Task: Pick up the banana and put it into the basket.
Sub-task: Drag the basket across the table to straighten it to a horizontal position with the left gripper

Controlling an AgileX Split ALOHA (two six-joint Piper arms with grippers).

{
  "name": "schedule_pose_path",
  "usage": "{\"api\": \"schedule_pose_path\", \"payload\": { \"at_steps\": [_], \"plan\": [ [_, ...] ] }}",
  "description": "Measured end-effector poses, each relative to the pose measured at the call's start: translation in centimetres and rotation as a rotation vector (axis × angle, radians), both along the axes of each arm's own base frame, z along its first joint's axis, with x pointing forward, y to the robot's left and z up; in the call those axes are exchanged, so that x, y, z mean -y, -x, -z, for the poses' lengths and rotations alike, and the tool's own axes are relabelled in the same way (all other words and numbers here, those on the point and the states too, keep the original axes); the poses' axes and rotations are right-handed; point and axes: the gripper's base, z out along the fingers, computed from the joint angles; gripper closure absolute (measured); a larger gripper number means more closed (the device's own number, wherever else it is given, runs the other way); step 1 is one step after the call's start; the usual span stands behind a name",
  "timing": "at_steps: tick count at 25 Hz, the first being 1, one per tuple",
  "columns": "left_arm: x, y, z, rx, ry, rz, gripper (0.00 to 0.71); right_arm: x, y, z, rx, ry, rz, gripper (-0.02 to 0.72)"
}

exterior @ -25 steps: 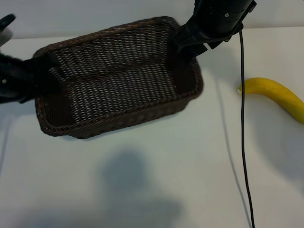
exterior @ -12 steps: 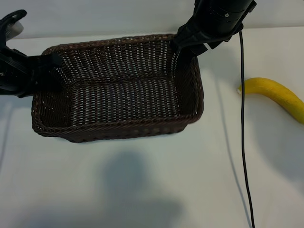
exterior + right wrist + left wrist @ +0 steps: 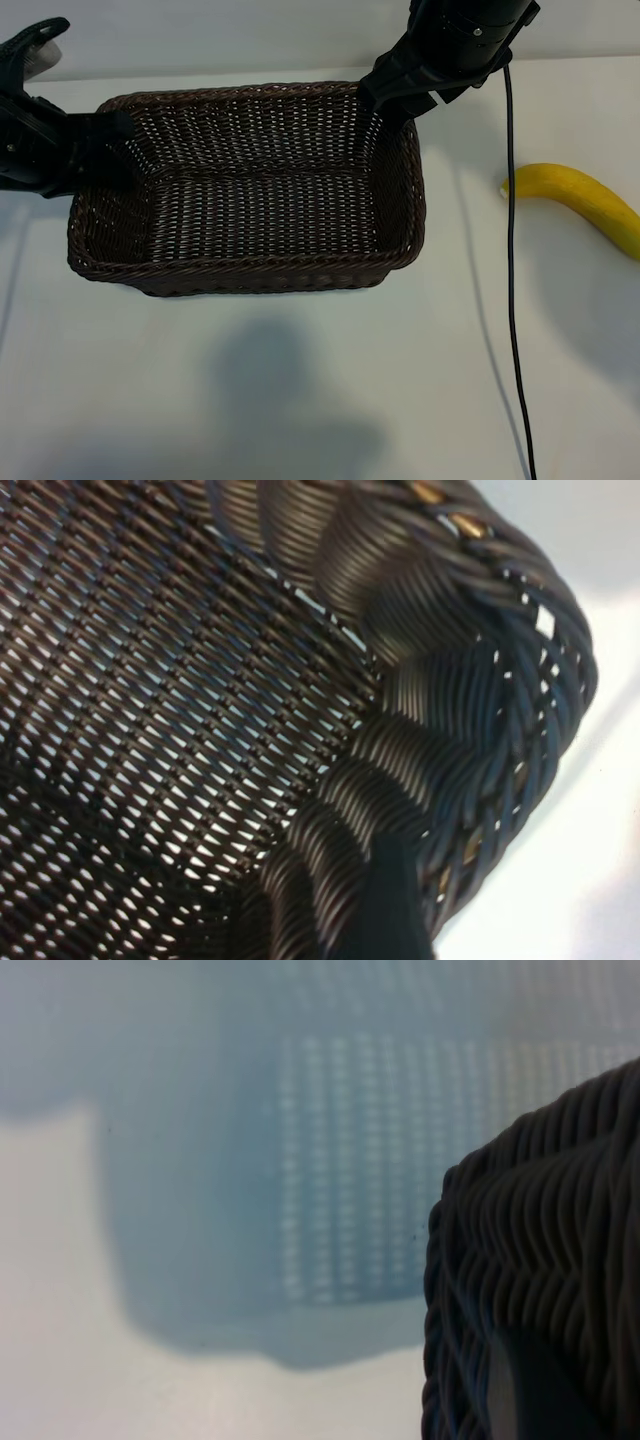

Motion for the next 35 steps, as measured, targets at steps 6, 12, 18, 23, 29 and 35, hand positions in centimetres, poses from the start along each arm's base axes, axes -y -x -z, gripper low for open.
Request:
{"api": "schedule_pose_path", "payload": {
  "at_steps": [6,12,18,23,29,35],
  "plan": [
    [0.0,-0.1,0.2,-0.001,-0.006,0.012,0.561,0.0,0.0,0.0,0.0,0.0,0.0,0.133],
    [-0.1,-0.8,1.4,-0.023,-0.01,0.01,0.561,0.0,0.0,0.0,0.0,0.0,0.0,0.133],
    [-0.2,-1.6,2.7,-0.03,-0.025,0.005,0.561,0.0,0.0,0.0,0.0,0.0,0.0,0.133],
    [-0.3,-2.0,3.9,-0.045,-0.034,0.016,0.561,0.0,0.0,0.0,0.0,0.0,0.0,0.134],
    [-0.3,-2.5,5.6,-0.077,-0.047,0.036,0.561,0.0,0.0,0.0,0.0,0.0,0.0,0.134],
    [-0.5,-2.9,5.6,-0.031,-0.072,0.039,0.561,0.0,0.0,0.0,0.0,0.0,0.0,0.134]
  ]
}}
